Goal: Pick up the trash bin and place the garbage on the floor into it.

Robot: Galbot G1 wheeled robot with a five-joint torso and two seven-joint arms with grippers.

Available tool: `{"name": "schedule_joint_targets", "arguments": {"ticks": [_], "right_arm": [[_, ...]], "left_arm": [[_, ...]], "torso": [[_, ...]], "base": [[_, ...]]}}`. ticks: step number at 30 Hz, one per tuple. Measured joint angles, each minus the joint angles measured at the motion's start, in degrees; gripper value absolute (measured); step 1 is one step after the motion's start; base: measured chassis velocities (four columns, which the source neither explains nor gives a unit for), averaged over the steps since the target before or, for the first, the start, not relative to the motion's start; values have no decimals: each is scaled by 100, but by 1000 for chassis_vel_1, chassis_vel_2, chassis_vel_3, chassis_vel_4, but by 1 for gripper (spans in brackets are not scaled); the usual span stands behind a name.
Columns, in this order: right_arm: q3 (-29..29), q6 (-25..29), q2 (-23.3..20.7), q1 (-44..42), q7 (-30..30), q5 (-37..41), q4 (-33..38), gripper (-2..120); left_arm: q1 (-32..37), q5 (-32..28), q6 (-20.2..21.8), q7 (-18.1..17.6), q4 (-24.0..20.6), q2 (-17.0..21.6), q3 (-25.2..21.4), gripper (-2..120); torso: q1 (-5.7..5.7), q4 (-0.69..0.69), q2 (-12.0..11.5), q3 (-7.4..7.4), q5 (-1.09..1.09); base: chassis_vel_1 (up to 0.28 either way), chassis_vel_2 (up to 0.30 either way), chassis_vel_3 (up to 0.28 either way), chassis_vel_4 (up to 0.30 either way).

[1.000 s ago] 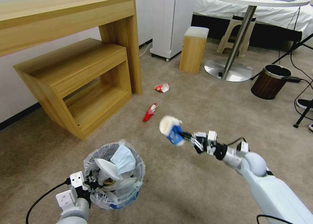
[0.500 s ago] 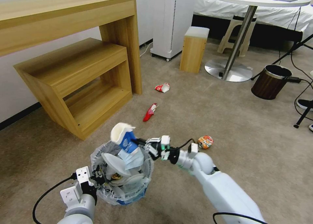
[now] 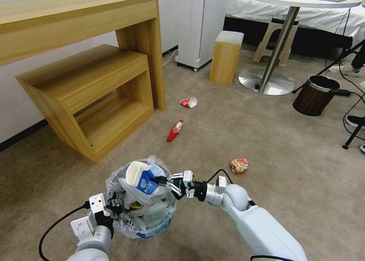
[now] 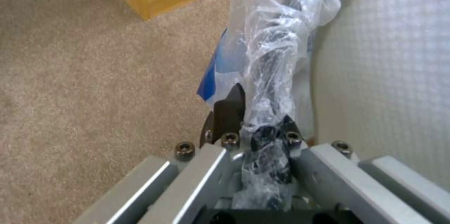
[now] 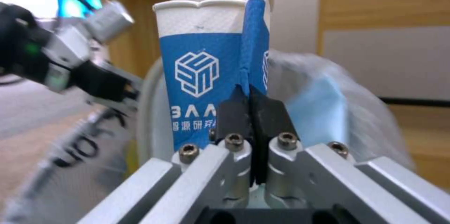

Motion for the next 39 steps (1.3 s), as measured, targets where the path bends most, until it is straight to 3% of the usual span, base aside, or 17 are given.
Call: {"name": "schedule_joint_targets", "arguments": {"ticks": [7, 8, 17, 20, 23, 24, 25, 27, 28, 30, 39], "right_arm": [[116, -167, -111, -84, 324, -87, 120, 30], [116, -167, -111, -84, 324, -87, 120, 30], [269, -67, -308, -71, 220, 478, 461, 63], [365, 10, -402, -113, 534, 821, 674, 72], [632, 7, -511, -288, 1516, 968, 1069, 86], [632, 7, -511, -288, 1516, 968, 1069, 86], [941, -135, -544, -449, 2264, 690, 1288, 92], [1428, -271, -647, -720, 3196, 229, 1568, 98], [1428, -271, -647, -720, 3196, 229, 1568, 98], [1969, -160, -819, -1160, 3903, -19, 1886, 100], [3074, 404, -879, -2326, 4046, -585, 2136, 100]], "left_arm": [[53, -23, -5, 0, -34, 49, -62, 0], [53, -23, -5, 0, -34, 49, -62, 0], [60, -47, -16, 2, -42, 63, -159, 0], [26, -129, -13, -9, -12, 81, -253, 0], [-19, -336, 27, -165, 86, 134, -398, 0], [-19, -336, 27, -165, 86, 134, -398, 0], [-11, -370, 81, -236, 119, 168, -478, 0], [17, -421, 178, -334, 124, 215, -557, 0], [17, -421, 178, -334, 124, 215, -557, 0], [3, -603, 331, -550, 129, 274, -608, 0], [0, -1137, 605, -870, 36, 308, -514, 0]], "torso": [[0, 0, 0, 0, 0], [0, 0, 0, 0, 0], [0, 0, 0, 0, 0], [0, 1, 0, 0, 0], [0, 1, 0, 0, -1], [0, 1, 0, 0, -1], [0, 2, 0, 0, 0], [-1, 1, 0, 0, 1], [-1, 1, 0, 0, 1], [0, 0, 0, 0, 2], [-1, -1, 0, -1, 1]], "base": [[0, 0, 0, 0], [0, 0, 0, 0], [0, 0, 0, 0], [0, 0, 0, 0], [0, 0, 0, 0], [0, 0, 0, 0], [0, 0, 0, 0], [0, 0, 0, 0], [0, 0, 0, 0], [0, 0, 0, 0], [0, 0, 0, 0]]}}
